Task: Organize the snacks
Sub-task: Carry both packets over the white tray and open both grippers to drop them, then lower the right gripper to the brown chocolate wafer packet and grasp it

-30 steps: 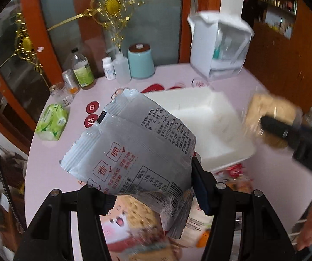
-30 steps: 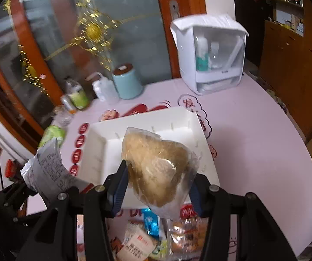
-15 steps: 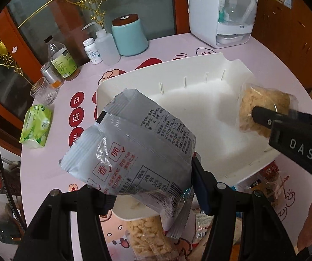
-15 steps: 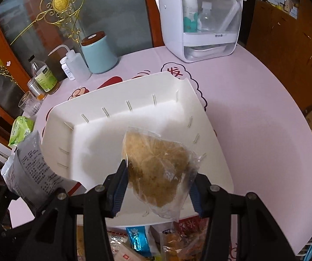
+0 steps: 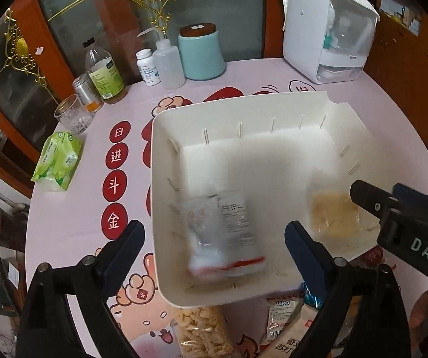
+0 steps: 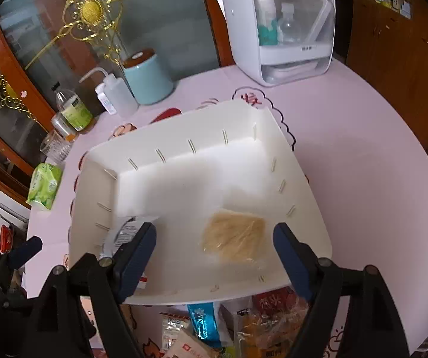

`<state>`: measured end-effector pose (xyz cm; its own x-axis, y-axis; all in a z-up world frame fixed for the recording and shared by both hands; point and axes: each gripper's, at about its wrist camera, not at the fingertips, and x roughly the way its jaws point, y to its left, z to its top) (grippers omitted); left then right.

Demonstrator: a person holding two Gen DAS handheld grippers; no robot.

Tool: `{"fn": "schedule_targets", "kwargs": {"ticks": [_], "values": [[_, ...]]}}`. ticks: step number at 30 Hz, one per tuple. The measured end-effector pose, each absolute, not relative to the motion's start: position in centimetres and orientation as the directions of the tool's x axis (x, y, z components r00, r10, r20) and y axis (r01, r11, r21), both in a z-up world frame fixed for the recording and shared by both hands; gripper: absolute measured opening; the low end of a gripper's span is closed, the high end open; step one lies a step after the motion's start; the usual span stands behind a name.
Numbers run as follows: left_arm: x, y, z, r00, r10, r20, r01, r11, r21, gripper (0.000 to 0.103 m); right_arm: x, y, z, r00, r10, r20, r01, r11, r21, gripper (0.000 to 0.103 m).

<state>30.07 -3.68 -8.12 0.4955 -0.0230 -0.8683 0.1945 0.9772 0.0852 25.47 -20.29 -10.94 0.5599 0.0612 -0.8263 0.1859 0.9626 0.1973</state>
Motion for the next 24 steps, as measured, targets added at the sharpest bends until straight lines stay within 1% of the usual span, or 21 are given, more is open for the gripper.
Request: {"fn": "schedule_targets", "kwargs": {"ticks": [4,12,24], "values": [[29.2,-3.2,-7.4,0.508,-0.013,-0.861,0.189,0.977,0.097,0.095,24.0,-20.3,-9.3,0.594,0.051,-0.803,0.186,0.962,0.199,0.081],[26.3,-1.5,-4.3,0.549,-0.049,-0.834,0.172,0.984,0.055,0.097,19.4,-20.5,-7.0,0.628,0.057,-0.776,0.192,0.955,0.226,0.081],[19.4,-1.6,-1.3,0.579,-0.118,-0.806,0.243,0.969,0.033,0.097,10.3,-20.6,-5.3,0.657,0.056,-0.751,0.153,0.966,0.206,0.081]]}}
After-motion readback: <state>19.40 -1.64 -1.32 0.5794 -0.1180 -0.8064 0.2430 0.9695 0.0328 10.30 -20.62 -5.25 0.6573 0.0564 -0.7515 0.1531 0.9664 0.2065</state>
